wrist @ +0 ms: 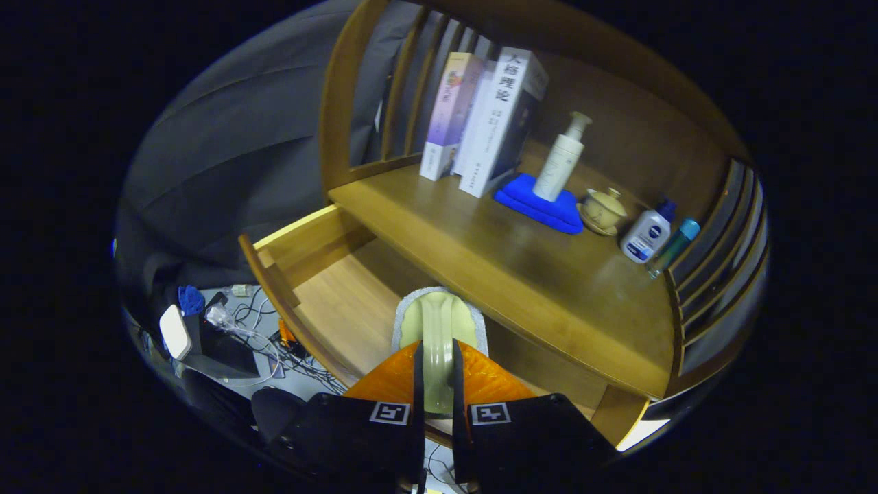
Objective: Pull open the drawer, take out the items inside it, and place them on the countertop above the cabinet.
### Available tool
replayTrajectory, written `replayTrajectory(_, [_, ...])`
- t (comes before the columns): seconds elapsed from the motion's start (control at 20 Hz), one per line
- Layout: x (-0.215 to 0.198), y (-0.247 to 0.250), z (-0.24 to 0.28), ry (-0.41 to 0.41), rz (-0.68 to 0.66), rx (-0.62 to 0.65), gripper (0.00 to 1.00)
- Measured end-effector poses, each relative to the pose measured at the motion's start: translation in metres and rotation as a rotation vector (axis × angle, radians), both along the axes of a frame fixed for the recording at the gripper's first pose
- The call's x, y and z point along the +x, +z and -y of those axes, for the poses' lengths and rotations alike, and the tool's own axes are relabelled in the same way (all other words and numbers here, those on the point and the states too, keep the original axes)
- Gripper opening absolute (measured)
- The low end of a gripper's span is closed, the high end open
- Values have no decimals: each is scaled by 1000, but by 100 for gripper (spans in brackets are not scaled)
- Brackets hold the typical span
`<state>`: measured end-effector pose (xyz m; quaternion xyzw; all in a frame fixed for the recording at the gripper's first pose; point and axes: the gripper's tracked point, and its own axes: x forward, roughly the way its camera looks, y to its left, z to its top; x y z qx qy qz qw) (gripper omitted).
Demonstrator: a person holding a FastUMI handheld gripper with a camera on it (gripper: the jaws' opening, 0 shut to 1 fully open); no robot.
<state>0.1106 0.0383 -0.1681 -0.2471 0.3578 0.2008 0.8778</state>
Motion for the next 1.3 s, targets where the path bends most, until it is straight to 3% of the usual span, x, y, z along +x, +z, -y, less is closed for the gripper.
replayTrajectory(0.25, [-1,-1,-35,266,41,-120,19])
replayTrajectory(0.4, [-4,10,-37,289,59,-133,18])
replayTrajectory(0.85, [26,76,-5,109,150,27,18])
replayTrajectory(1.2, [91,100,47,-108,184,103,18])
replayTrajectory(1.3, [108,98,60,-204,174,133,18])
